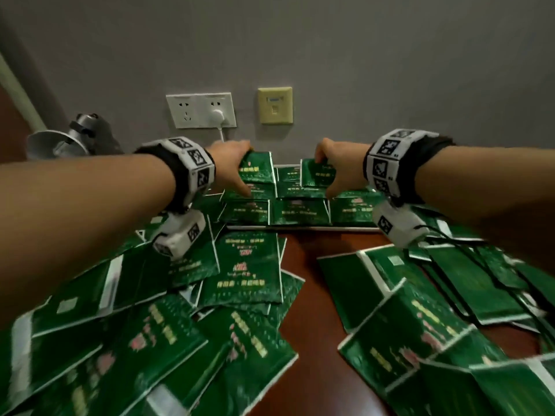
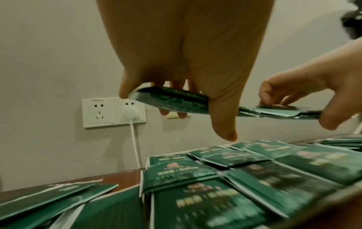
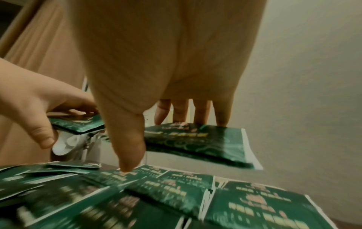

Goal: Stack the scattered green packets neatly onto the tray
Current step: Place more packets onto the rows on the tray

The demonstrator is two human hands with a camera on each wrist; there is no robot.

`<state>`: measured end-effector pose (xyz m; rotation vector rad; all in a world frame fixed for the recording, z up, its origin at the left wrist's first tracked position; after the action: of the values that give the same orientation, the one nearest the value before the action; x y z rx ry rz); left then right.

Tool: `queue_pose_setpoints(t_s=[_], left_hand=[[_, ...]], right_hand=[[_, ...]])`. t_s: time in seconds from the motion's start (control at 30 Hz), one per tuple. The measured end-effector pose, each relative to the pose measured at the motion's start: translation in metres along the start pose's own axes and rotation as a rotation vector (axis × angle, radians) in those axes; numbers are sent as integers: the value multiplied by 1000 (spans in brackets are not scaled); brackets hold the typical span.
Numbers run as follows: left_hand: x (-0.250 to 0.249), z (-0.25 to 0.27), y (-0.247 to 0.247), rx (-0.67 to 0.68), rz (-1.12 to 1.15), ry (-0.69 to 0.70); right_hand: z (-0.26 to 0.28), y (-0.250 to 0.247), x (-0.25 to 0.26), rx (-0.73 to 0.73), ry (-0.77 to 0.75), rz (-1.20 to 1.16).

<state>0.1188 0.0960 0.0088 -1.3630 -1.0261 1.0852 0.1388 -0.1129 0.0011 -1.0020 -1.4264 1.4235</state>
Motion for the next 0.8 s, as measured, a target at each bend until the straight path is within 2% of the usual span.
queue_pose_setpoints(t_s=[0.23,0.43,0.5,0.6,0.8], left_hand=[[45,-115,27,62,-32,4],[54,-167,53,126,-38,19],[54,-171,57,140,-77,8],[51,-164,47,92,-250,-22],[18,-112,11,38,-331,22]], right_hand=[[-118,9,2,70,-14,85],[-165,35,10,107,-49,99],[-167,40,10,105,-53,107],[-156,35,6,45,-57,115],[-76,16,1,71,-93,105]])
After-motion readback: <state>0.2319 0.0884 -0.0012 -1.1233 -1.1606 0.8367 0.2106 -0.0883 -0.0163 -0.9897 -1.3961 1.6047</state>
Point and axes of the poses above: each hand's wrist, its own z-axis away from the middle knuckle, its own y-axis out of the palm, x = y × z, the point moved 4 cm from there along -z, towards the middle knuckle, and after that the axes turned 5 degrees about y, right-handed, at the moved point
